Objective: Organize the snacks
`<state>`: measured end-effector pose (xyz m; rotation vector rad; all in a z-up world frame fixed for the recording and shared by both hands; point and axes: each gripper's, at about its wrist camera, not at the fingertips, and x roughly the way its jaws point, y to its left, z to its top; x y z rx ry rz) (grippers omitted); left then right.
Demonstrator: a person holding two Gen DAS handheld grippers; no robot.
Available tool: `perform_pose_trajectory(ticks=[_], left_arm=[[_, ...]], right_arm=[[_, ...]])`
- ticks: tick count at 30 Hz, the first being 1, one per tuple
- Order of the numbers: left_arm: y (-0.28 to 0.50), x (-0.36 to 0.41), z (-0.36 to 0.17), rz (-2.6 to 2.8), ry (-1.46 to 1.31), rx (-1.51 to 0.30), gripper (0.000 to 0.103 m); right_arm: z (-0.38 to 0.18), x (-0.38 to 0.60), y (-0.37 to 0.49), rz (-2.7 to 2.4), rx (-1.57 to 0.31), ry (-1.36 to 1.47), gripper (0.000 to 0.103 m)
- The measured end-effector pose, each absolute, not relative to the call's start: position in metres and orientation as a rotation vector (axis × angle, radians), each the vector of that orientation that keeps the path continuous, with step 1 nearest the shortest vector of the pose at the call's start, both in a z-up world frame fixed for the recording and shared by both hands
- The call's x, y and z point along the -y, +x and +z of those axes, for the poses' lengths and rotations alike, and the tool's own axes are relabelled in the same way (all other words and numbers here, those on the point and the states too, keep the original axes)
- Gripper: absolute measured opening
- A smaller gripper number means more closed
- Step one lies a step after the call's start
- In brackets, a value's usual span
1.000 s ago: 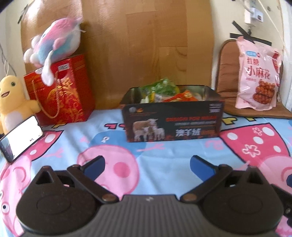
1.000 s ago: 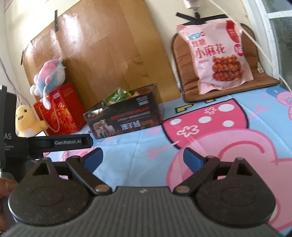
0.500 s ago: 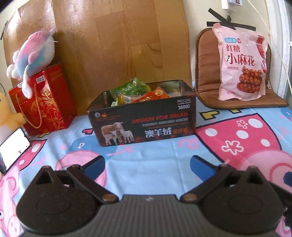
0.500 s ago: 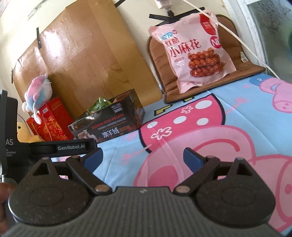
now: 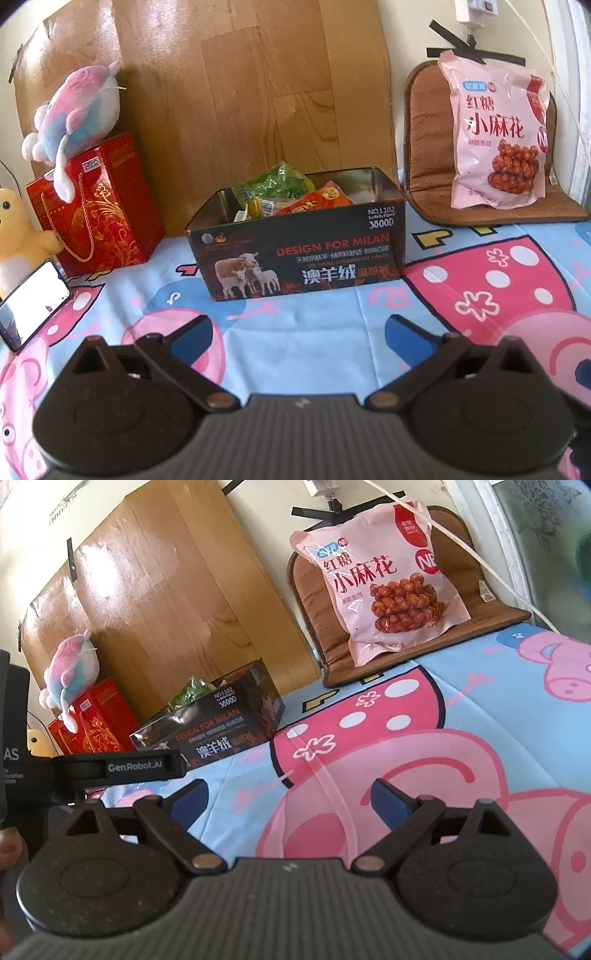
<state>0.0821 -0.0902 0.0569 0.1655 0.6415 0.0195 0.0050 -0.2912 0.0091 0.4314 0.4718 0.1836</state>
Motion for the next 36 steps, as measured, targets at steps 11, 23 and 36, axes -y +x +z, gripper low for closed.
perform_pose_trajectory(ticks=[11,23,36], left_arm=[[0.077,0.068,0.057,0.036,0.120,-0.615,0.103],[0.078,0.052,0.049,0.067,0.110,-0.647,0.103],[0.075,0.043,0.048,0.060,0.103,-0.645,0.103]], right_arm=[[0.011,0.275,0.006,0.229,-0.478,0.384,0.096],[0.009,0.260,0.009,0.248,-0.498,0.354,0.096],[0.009,0.250,0.007,0.249,-0.510,0.322,0.096]])
